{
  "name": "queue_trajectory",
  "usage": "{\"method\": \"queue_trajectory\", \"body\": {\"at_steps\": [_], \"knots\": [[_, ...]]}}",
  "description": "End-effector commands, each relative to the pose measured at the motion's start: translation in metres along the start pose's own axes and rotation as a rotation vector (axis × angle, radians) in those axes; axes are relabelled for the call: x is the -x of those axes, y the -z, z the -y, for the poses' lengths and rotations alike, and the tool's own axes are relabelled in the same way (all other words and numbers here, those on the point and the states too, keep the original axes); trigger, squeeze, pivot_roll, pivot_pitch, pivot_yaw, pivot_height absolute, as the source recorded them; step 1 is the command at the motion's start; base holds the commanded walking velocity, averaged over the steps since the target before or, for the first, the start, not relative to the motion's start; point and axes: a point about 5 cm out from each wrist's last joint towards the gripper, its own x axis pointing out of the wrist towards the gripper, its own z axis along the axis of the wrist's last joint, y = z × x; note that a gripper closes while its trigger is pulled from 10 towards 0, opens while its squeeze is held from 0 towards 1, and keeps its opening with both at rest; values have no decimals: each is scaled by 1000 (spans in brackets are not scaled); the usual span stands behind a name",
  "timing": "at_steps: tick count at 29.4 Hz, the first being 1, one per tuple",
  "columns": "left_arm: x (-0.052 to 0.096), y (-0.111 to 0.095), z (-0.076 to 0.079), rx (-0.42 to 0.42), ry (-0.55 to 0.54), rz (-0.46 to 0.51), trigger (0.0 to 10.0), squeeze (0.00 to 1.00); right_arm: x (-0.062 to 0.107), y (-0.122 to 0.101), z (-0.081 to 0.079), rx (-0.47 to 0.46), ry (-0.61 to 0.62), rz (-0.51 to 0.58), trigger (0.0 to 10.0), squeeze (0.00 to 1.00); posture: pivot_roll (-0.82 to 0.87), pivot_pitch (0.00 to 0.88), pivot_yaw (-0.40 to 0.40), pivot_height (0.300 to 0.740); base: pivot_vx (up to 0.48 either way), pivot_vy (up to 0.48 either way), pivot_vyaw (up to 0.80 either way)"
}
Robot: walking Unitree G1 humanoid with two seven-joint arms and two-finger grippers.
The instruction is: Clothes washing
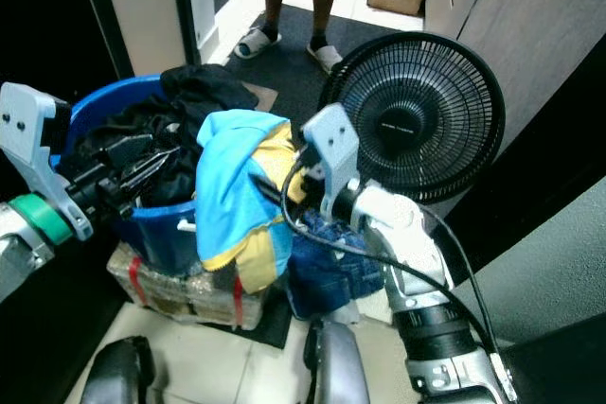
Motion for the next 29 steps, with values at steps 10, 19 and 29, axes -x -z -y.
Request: {"method": "queue_trajectory", "body": {"at_steps": [10,19,29], "knots": [[4,-1,2,6,-22,1,10000,0,-12,34,-23,63,-42,-98,10000,0,111,178,-31,510,0,0,0],[4,-2,0,12,-56,3,10000,0,-30,43,-33,-21,-105,-80,8824,0,131,186,-36,510,0,0,0],[7,-1,-4,19,-95,-1,10000,0,-33,38,-21,-28,-20,-34,0,0,133,189,-37,510,0,0,0]]}}
